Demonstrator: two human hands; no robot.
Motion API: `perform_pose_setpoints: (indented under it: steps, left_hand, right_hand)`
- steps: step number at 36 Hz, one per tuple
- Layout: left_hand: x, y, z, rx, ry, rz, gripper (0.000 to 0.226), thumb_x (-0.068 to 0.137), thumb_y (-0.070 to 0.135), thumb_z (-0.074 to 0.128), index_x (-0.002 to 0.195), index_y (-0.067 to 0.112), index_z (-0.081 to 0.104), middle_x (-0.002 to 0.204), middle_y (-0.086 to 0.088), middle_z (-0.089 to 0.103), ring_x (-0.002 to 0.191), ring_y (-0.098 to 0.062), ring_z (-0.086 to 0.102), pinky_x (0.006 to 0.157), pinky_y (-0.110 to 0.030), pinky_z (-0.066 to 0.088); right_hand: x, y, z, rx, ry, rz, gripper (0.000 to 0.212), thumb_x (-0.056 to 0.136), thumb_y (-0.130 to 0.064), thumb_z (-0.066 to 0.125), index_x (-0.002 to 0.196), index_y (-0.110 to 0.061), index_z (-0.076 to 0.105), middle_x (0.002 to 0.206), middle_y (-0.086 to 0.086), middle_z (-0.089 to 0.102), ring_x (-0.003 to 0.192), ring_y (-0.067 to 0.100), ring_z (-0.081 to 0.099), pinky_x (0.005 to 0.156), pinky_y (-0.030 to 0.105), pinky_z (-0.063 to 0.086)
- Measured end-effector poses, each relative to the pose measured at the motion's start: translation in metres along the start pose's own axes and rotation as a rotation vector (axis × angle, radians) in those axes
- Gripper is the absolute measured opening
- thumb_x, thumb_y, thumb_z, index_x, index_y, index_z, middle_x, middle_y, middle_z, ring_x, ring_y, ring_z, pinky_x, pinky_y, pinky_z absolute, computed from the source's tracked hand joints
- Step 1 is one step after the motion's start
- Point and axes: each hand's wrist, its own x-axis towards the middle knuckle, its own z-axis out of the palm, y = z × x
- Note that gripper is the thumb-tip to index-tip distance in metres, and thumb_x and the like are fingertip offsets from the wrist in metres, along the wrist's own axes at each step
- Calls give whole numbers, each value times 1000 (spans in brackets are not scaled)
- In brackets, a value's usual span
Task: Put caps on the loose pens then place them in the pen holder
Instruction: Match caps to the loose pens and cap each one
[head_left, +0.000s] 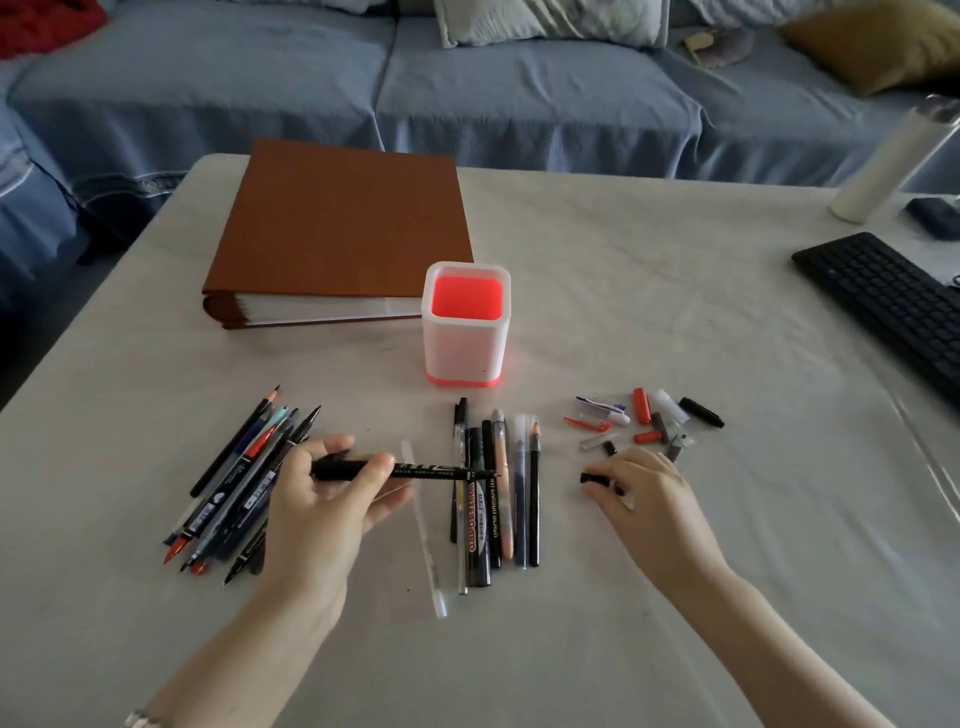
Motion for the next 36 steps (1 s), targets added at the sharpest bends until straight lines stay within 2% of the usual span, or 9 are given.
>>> perform_pose_setpoints:
  steps: [4,7,12,15,18,20,22,26,36]
  left_hand:
    - [-4,-2,2,10,-12,-8,19,81,-7,58,89,9,50,82,-13,58,56,-11,67,59,-26,59]
    - [-6,-2,3,13,-11,-5,20,81,-7,58,88,10,50,78,-12,60,55,-11,67,56,-25,58]
    - [-10,-1,6,8,-25,-5,21,81,-7,57,87,11,50,79,-12,59,54,-12,66,55,-23,57]
    - [-13,0,7,-19,-19,-7,20,82,-7,57,88,11,50,79,-13,59,55,-12,67,55,-22,57]
    - [-14,2,8,-53,-14,-12,19,82,-6,56,88,11,50,79,-12,60,56,-12,66,55,-22,56]
    - [-15,4,9,-65,-9,-10,19,82,-6,56,88,11,50,77,-12,60,55,-12,66,54,-22,56]
    - [-15,5,10,-78,0,-16,19,82,-7,56,87,11,50,76,-11,60,54,-11,66,54,-22,56]
    - [-17,7,11,-109,4,-37,18,80,-4,59,87,11,51,76,-11,60,56,-12,67,54,-23,57]
    - [-23,12,13,-108,-30,-37,17,80,-4,58,87,11,52,79,-12,59,57,-13,67,55,-23,57]
  right_hand:
    - [17,1,1,-55,59,92,19,87,-27,57,100,-18,68,101,-3,61,104,19,50,77,25,36]
    - [27,4,-1,-218,60,210,24,88,-29,54,105,-16,65,109,6,59,107,25,49,82,34,41]
    - [36,3,4,-272,-17,292,24,86,-28,53,105,-19,66,111,6,57,108,25,47,74,30,38]
    - [35,-2,1,-331,5,258,24,89,-24,50,104,-11,64,111,9,59,108,28,48,78,32,39]
    - [24,-14,-8,-52,97,151,14,89,-18,54,93,-8,63,96,5,65,97,25,56,72,31,40]
    - [13,-31,-16,235,60,56,7,87,-16,58,88,-19,64,79,-12,62,78,3,57,67,16,41]
    - [-1,-48,-23,394,7,-37,21,83,-13,63,81,-34,61,73,-15,65,69,-5,55,65,7,40]
    - [-17,-62,-29,445,38,-130,32,79,-14,67,78,-45,59,90,-24,65,75,4,56,69,7,41]
    - [-21,-68,-28,450,74,-179,26,78,-21,67,81,-46,60,92,-20,63,71,1,55,67,6,40]
